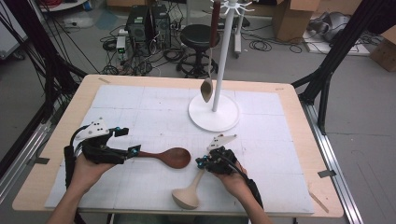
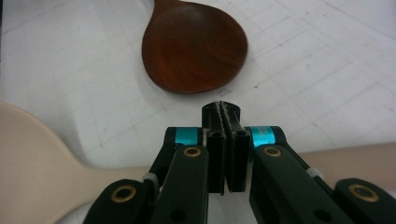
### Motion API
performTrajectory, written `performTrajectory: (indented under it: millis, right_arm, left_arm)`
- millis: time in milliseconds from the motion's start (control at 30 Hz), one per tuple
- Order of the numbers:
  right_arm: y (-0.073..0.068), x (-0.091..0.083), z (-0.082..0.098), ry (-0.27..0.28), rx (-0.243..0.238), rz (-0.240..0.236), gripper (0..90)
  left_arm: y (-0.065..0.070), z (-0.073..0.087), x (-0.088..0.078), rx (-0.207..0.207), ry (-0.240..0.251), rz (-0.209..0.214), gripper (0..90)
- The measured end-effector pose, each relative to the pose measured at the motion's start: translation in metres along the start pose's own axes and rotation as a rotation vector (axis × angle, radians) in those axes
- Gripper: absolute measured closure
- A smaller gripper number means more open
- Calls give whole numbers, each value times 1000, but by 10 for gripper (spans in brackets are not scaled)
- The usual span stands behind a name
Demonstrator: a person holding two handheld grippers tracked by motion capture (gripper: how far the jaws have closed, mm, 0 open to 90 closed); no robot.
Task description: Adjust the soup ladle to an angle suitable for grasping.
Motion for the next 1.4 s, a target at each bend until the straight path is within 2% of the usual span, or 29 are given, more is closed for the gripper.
performTrajectory:
  millis: [267, 600, 1400]
  right_arm:
    - [-14, 9, 2, -31, -34, -35, 894]
    - [-33, 13, 6, -63, -65, -79, 895]
    - [-33, 0, 9, -64, -72, -110, 896]
  left_arm:
    - [0, 0, 0, 0, 0, 0, 184]
    - [1, 0, 0, -2, 0, 0, 184]
    - [1, 0, -1, 0, 2, 0, 183]
Point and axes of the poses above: each handheld gripper's, and its own axes: x roughly forward along the jaws, z roughly out of its underside, y roughly to its right, the point moved 7 cm from there along x, roughly forward along the jaws, and after that the axes turned 7 degrees about y, right-handed, at the moved point
